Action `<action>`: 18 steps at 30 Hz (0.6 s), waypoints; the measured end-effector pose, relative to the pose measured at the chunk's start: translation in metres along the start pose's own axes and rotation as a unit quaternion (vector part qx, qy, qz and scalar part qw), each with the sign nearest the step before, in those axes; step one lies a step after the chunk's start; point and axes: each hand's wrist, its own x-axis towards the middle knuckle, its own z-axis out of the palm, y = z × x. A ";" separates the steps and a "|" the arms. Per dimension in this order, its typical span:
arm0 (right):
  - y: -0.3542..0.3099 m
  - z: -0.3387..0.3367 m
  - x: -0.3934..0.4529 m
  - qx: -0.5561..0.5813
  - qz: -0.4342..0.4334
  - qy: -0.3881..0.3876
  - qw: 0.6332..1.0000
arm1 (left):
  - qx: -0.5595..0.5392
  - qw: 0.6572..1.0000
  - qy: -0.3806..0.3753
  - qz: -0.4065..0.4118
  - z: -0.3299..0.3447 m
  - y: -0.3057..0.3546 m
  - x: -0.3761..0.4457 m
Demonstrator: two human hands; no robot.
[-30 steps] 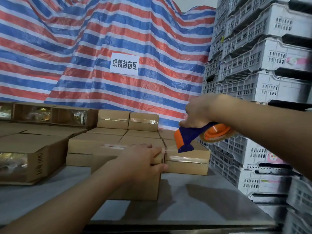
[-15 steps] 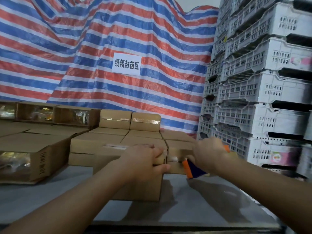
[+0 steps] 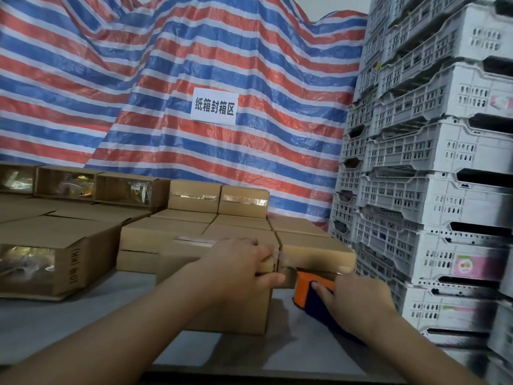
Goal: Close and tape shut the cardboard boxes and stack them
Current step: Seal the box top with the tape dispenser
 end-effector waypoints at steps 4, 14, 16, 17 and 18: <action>0.001 -0.039 0.023 0.220 0.017 0.045 0.974 | 0.002 1.000 -0.001 -0.001 -0.002 0.001 -0.001; -0.087 -0.092 0.078 0.793 0.049 -0.071 0.603 | 0.004 1.000 0.003 0.006 0.000 0.001 0.002; -0.101 -0.072 0.073 0.800 0.055 -0.100 0.589 | 0.017 1.000 0.004 0.006 0.004 -0.001 0.002; -0.105 -0.062 0.071 0.803 0.061 -0.111 0.582 | 0.028 1.000 0.005 0.005 0.006 -0.002 0.002; -0.108 -0.053 0.068 0.808 0.065 -0.115 0.574 | 0.036 0.999 0.007 0.003 0.008 -0.003 0.002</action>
